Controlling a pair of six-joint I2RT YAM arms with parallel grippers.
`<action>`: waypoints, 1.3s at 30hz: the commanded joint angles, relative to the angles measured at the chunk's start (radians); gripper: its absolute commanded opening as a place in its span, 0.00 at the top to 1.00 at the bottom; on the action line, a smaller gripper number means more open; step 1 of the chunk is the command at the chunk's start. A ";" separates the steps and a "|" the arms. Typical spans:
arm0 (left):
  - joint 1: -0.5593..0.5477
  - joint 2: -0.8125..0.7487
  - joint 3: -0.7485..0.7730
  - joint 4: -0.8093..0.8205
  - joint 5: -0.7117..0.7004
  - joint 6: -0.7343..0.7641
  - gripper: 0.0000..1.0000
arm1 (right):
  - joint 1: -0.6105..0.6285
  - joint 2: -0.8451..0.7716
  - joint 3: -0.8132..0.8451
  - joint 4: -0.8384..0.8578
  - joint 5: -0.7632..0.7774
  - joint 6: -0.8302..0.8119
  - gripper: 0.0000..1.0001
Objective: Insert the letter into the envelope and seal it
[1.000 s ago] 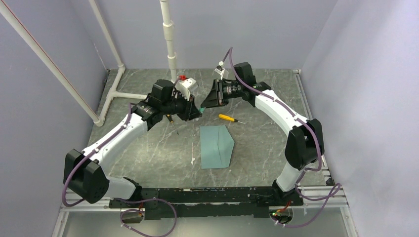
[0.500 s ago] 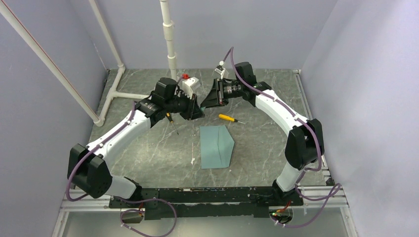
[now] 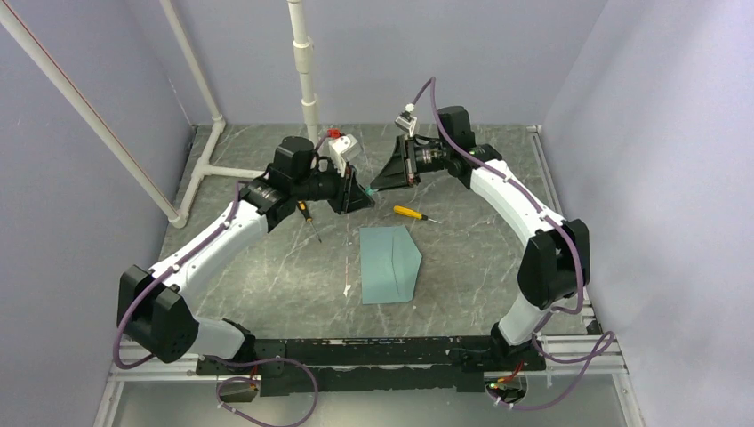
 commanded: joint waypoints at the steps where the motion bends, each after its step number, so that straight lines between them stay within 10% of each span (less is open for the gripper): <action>1: 0.012 -0.047 -0.019 -0.217 0.143 0.059 0.98 | -0.132 -0.074 0.091 0.119 -0.063 -0.034 1.00; 8: 0.012 -0.011 0.101 -0.384 0.377 0.112 0.98 | -0.136 -0.152 0.111 0.027 -0.101 -0.267 1.00; 18: 0.012 -0.067 0.098 -0.373 0.378 0.115 0.98 | -0.172 -0.197 0.050 0.198 -0.133 -0.129 1.00; 32: 0.012 -0.151 -0.019 -0.069 0.030 -0.059 0.98 | -0.135 -0.067 -0.016 -0.321 1.014 -0.247 1.00; 39: 0.012 -0.110 -0.011 -0.029 0.045 -0.085 0.97 | -0.136 -0.011 -0.164 -0.284 1.302 -0.168 1.00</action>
